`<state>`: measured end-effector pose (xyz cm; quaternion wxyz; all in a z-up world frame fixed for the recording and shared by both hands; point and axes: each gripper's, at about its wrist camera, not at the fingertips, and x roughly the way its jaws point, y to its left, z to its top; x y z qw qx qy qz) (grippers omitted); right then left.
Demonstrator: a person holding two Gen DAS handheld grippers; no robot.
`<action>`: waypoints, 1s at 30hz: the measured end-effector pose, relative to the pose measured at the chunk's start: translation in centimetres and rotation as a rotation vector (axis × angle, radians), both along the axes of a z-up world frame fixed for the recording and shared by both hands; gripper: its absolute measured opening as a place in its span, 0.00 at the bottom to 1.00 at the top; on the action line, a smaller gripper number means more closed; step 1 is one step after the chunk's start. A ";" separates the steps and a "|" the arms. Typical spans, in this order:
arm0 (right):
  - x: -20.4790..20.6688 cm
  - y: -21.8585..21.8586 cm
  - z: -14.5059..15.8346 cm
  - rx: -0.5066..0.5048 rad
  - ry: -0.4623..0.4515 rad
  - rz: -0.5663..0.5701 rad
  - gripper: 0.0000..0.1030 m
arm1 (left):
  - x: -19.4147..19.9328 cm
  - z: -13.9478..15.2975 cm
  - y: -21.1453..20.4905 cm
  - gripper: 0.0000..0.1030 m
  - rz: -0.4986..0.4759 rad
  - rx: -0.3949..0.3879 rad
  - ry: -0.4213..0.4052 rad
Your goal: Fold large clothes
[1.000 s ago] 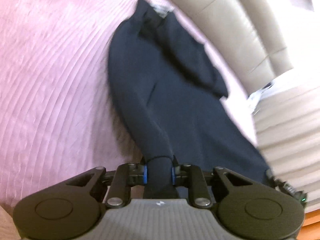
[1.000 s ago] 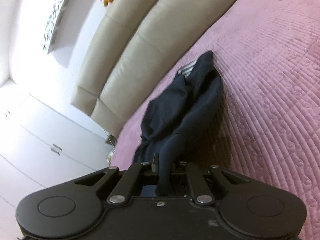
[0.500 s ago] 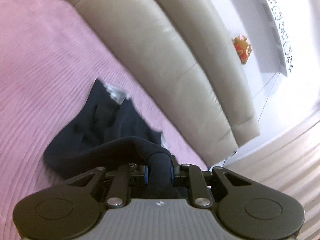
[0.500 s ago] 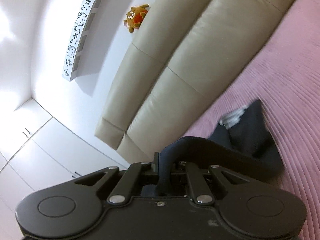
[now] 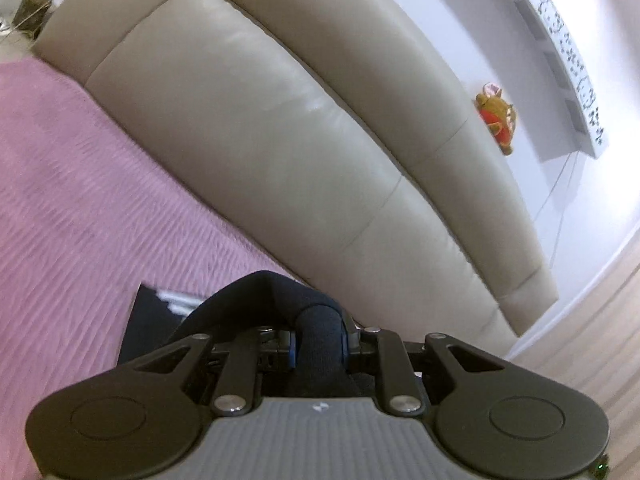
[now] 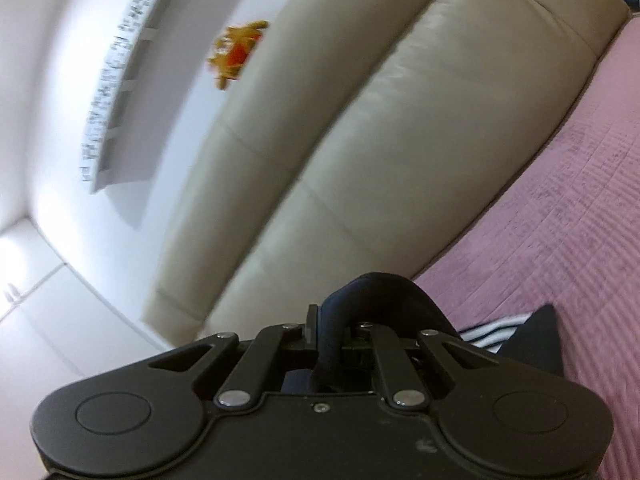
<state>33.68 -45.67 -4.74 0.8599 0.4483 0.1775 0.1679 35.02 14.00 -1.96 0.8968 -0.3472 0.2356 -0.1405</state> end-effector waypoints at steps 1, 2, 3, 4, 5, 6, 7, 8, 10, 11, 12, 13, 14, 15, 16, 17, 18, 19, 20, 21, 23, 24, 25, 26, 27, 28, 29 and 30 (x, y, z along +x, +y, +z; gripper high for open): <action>1.6 0.1 -0.8 -0.003 0.022 -0.006 0.08 | 1.6 -0.4 -0.3 0.20 0.004 0.021 0.005; 3.1 0.3 -1.7 -0.011 0.042 -0.005 0.08 | 2.8 -0.8 -0.7 0.21 0.008 0.049 0.008; 4.5 0.5 -2.6 -0.022 0.059 -0.005 0.09 | 4.3 -1.4 -1.1 0.21 0.011 0.084 0.013; 6.2 0.8 -3.7 -0.040 0.088 -0.003 0.09 | 5.7 -2.1 -1.5 0.21 0.020 0.123 0.015; 7.6 1.1 -4.7 -0.062 0.120 -0.002 0.09 | 7.0 -3.0 -1.8 0.22 0.031 0.152 0.020; 8.7 1.4 -5.6 -0.085 0.148 -0.003 0.15 | 8.2 -4.0 -2.1 0.24 0.041 0.170 0.038; 9.5 1.6 -6.4 -0.105 0.173 -0.008 0.18 | 9.4 -5.0 -2.1 0.25 0.044 0.173 0.070; 10.3 1.7 -7.0 -0.131 0.206 -0.018 0.29 | 10.5 -6.0 -2.1 0.26 0.044 0.164 0.114; 10.3 1.6 -7.3 -0.149 0.203 -0.045 0.73 | 11.7 -7.5 -1.5 0.30 0.058 0.109 0.183; 9.2 1.3 -7.3 -0.144 0.146 -0.081 0.84 | 11.5 -7.9 -1.2 0.36 0.076 0.084 0.180; 8.0 1.0 -7.2 -0.139 0.078 -0.105 0.84 | 10.9 -8.0 -0.9 0.45 0.101 0.071 0.154; 7.2 0.9 -7.0 -0.147 0.036 -0.100 0.85 | 10.3 -7.9 -0.7 0.52 0.129 0.070 0.121; 6.8 1.1 -6.8 -0.180 0.017 -0.072 0.85 | 9.6 -7.8 -0.4 0.74 0.173 0.075 0.090; 6.6 1.8 -6.6 -0.243 0.024 -0.024 0.85 | 8.7 -7.5 -0.2 0.89 0.226 0.086 0.063; 6.5 2.9 -6.7 -0.323 0.036 0.038 0.85 | 8.0 -7.3 -0.3 0.89 0.254 0.105 0.035; 6.4 4.3 -7.0 -0.400 0.040 0.104 0.85 | 7.6 -7.2 -0.5 0.89 0.228 0.135 0.013; 6.5 5.7 -7.4 -0.467 0.040 0.166 0.85 | 7.5 -7.3 -1.0 0.87 0.157 0.192 0.005; 6.7 7.3 -8.1 -0.541 0.051 0.227 0.85 | 7.5 -7.5 -1.8 0.86 0.098 0.250 0.009; 7.3 9.0 -8.9 -0.608 0.079 0.276 0.84 | 7.6 -7.9 -2.8 0.82 0.039 0.314 0.019; 7.8 10.3 -9.7 -0.655 0.117 0.315 0.84 | 7.7 -8.5 -3.9 0.80 -0.024 0.380 0.029; 9.7 12.7 -11.5 -0.698 0.167 0.370 0.84 | 8.6 -10.1 -6.6 0.80 -0.159 0.493 0.076; 10.6 13.4 -11.8 -0.706 0.159 0.375 0.84 | 9.4 -10.7 -7.8 0.73 -0.196 0.547 0.109; 11.9 14.1 -12.1 -0.717 0.149 0.375 0.84 | 10.0 -11.2 -9.0 0.72 -0.215 0.583 0.124; 13.5 14.5 -12.2 -0.725 0.157 0.362 0.84 | 11.1 -11.4 -9.9 0.72 -0.225 0.607 0.125; 15.0 14.4 -12.3 -0.724 0.186 0.324 0.84 | 12.3 -11.6 -10.8 0.76 -0.220 0.624 0.114; 16.4 14.2 -12.4 -0.720 0.214 0.276 0.84 | 13.7 -11.8 -11.4 0.79 -0.214 0.637 0.109; 17.4 13.8 -12.4 -0.734 0.242 0.227 0.84 | 15.3 -12.2 -11.9 0.83 -0.201 0.658 0.118; 18.2 13.3 -12.6 -0.762 0.280 0.181 0.85 | 17.2 -12.7 -12.2 0.83 -0.154 0.706 0.145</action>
